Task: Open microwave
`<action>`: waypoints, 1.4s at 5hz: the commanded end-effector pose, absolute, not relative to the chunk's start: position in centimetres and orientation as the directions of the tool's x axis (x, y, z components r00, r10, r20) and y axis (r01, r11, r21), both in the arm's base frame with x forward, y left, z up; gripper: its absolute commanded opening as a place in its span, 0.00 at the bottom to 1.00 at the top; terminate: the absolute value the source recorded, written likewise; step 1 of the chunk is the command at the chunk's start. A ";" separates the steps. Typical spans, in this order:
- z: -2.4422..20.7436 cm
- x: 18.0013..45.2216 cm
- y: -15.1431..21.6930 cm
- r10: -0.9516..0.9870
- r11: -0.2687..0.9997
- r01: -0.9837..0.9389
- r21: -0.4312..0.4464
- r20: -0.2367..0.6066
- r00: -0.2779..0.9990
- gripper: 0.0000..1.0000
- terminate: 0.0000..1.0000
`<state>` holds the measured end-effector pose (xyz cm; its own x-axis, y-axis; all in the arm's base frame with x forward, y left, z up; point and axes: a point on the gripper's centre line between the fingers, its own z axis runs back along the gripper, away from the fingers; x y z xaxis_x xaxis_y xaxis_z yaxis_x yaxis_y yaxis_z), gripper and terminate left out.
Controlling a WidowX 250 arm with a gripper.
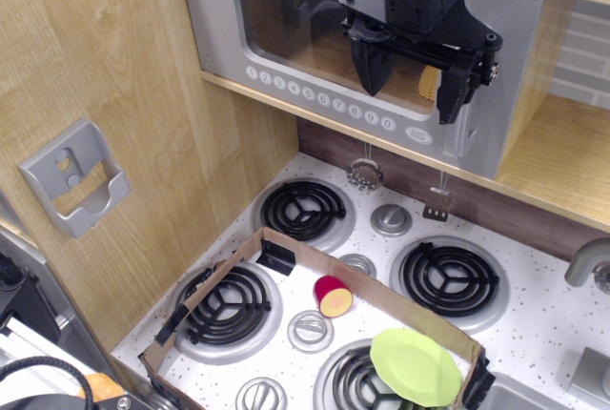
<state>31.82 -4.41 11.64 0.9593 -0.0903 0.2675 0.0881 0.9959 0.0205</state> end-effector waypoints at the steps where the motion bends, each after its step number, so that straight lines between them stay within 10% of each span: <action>1: 12.0 34.7 -5.1 -0.134 0.991 0.130 0.033 0.306 0.942 1.00 0.00; 2: 11.8 35.3 -4.9 -0.141 0.990 0.133 0.046 0.320 0.937 1.00 0.00; 3: 11.9 35.1 -4.6 -0.124 0.992 0.115 0.047 0.336 0.934 0.00 0.00; 7: 11.6 32.5 -3.0 -0.036 0.998 0.019 0.054 0.334 0.942 0.00 0.00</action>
